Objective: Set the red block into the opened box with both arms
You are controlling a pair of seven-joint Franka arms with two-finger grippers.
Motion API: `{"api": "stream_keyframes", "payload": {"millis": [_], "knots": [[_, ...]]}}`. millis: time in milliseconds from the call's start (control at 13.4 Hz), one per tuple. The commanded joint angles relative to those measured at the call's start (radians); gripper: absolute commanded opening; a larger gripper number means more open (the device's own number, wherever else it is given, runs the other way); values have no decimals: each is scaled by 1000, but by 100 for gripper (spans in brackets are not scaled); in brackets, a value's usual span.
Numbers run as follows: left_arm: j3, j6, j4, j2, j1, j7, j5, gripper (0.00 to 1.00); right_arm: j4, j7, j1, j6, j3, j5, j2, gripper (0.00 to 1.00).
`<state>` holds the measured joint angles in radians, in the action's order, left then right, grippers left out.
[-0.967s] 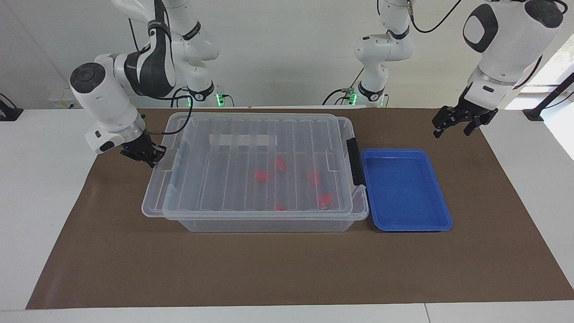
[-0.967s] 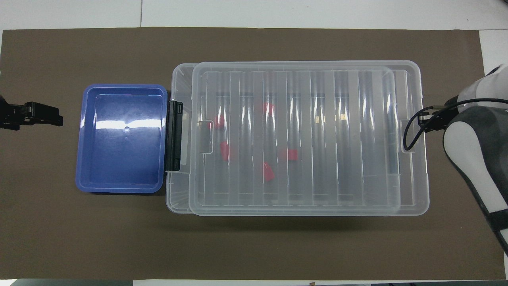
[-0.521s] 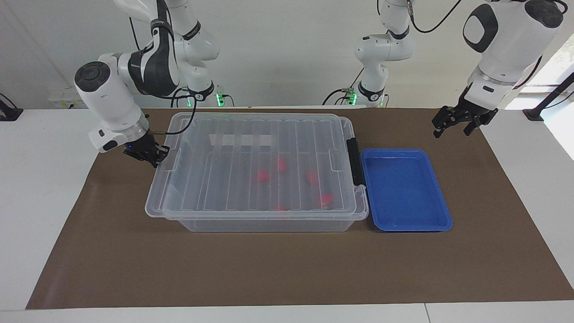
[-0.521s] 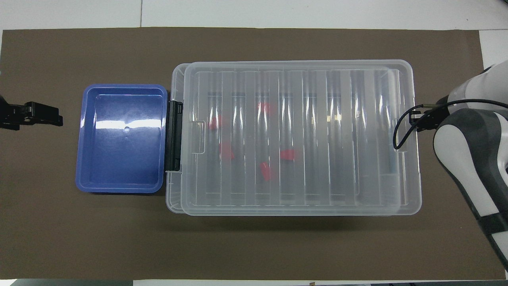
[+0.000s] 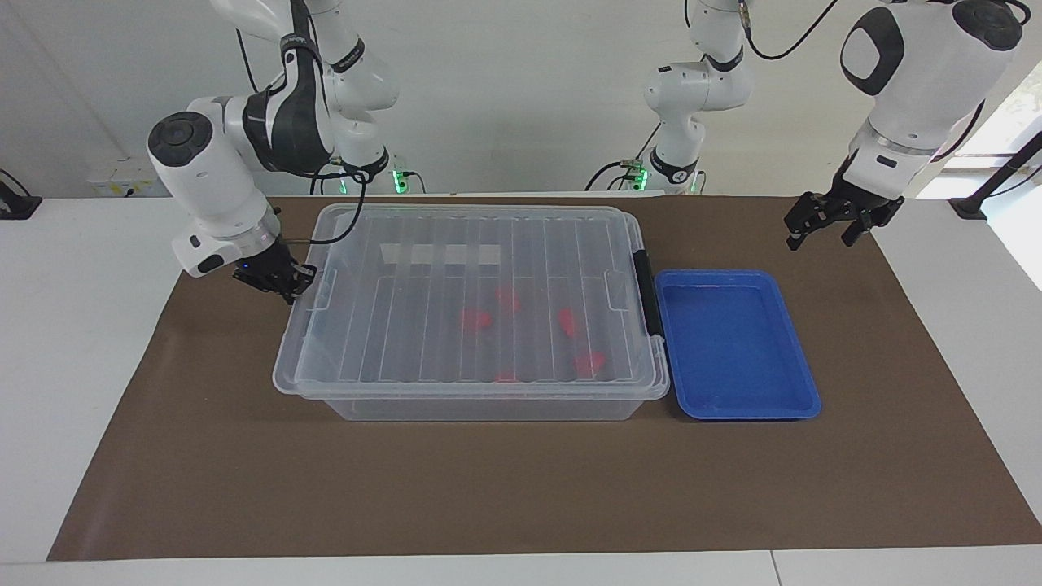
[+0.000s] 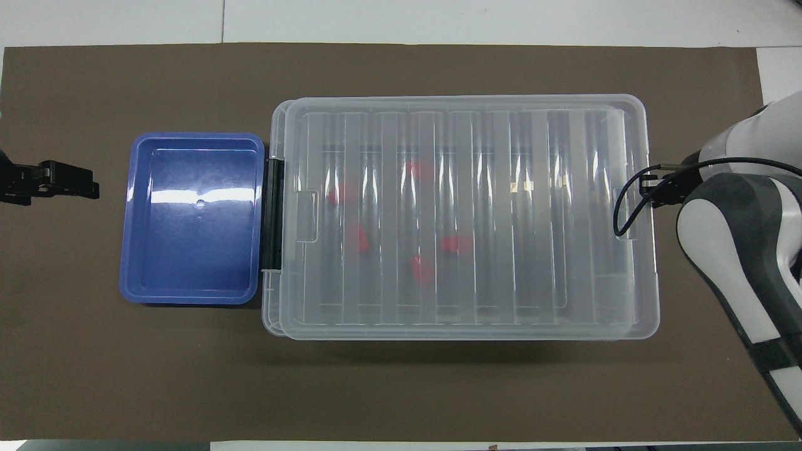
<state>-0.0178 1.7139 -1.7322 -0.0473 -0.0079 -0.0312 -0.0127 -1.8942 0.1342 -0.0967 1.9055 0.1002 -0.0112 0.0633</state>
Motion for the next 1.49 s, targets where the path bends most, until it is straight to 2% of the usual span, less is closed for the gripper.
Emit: {"api": "stream_keyframes", "payload": {"millis": [0, 446, 669, 818, 893, 967, 1041, 1116, 1413], "knots": [[-2, -11, -6, -17, 6, 7, 0, 100, -28, 50, -6, 30, 27, 13, -16, 0], [-2, -11, -6, -17, 6, 7, 0, 100, -4, 39, -6, 6, 24, 11, -11, 0], [-2, -11, -6, -17, 6, 7, 2, 100, 163, 21, -6, -170, -2, 10, 29, 0], [-2, -11, -6, -17, 6, 7, 0, 100, 190, 1, -3, -220, -31, 10, 9, 0], [-2, -25, -6, -19, 6, 7, 0, 100, 191, -1, -3, -245, -46, 11, -17, 13], [-2, -33, -9, -20, 8, 7, 0, 100, 193, -1, -3, -265, -68, 11, -34, 33], [-2, -19, -9, -19, 8, 7, 2, 100, 214, -2, 3, -302, -89, 11, -42, 61], [-2, -22, -9, -19, 8, 8, 2, 100, 230, -7, 6, -331, -103, 13, -52, 100], [-2, -22, -9, -19, 8, 7, 2, 100, 219, -102, 9, -335, -125, 10, -97, 100]]}}
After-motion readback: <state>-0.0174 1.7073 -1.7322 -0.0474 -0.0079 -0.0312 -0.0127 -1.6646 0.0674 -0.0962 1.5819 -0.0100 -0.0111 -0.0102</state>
